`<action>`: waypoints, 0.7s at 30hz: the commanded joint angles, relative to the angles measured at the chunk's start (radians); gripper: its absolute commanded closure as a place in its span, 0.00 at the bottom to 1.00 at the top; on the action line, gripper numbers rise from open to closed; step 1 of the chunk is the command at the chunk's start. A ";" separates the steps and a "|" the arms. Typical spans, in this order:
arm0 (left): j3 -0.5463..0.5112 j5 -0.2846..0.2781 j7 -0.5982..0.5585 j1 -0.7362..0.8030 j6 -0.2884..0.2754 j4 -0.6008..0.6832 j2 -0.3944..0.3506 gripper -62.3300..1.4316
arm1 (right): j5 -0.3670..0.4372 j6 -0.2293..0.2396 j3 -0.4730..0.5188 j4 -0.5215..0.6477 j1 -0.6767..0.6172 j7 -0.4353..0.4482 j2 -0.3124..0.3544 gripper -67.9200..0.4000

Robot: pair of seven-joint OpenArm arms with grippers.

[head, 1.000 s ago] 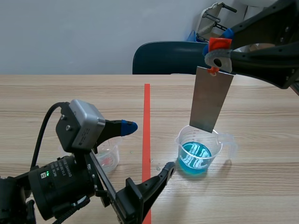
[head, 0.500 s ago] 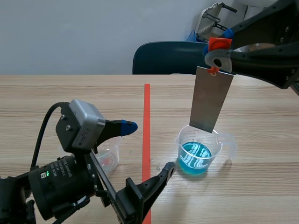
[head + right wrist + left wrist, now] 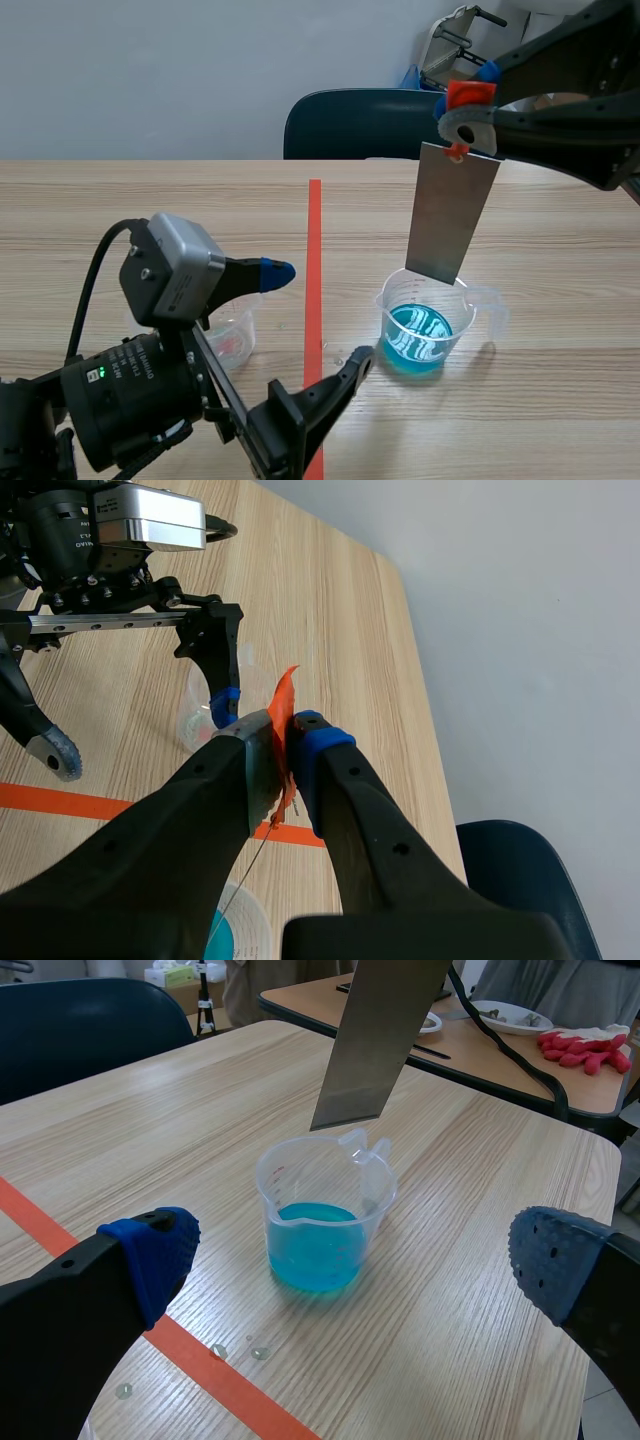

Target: Do the redox reaction experiment

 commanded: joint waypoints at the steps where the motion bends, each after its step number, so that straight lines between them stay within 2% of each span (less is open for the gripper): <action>1: -0.002 -0.011 -0.014 0.008 -0.002 0.016 0.004 0.33 | 0.018 0.006 0.015 0.007 0.014 0.019 0.014 0.99; 4: -0.002 -0.011 -0.005 0.008 -0.003 0.016 0.004 0.85 | 0.018 0.006 0.015 0.007 0.014 0.019 0.014 0.99; 5: -0.002 -0.011 0.004 0.008 -0.003 0.016 0.005 0.97 | 0.018 0.006 0.015 0.007 0.014 0.019 0.014 0.99; 13: 0.000 -0.012 0.000 -0.008 -0.003 0.016 0.005 0.95 | 0.018 0.006 0.015 0.007 0.014 0.019 0.014 0.99; 21: 0.013 -0.012 0.005 -0.115 0.010 0.014 0.005 0.95 | 0.018 0.006 0.015 0.007 0.014 0.019 0.014 0.99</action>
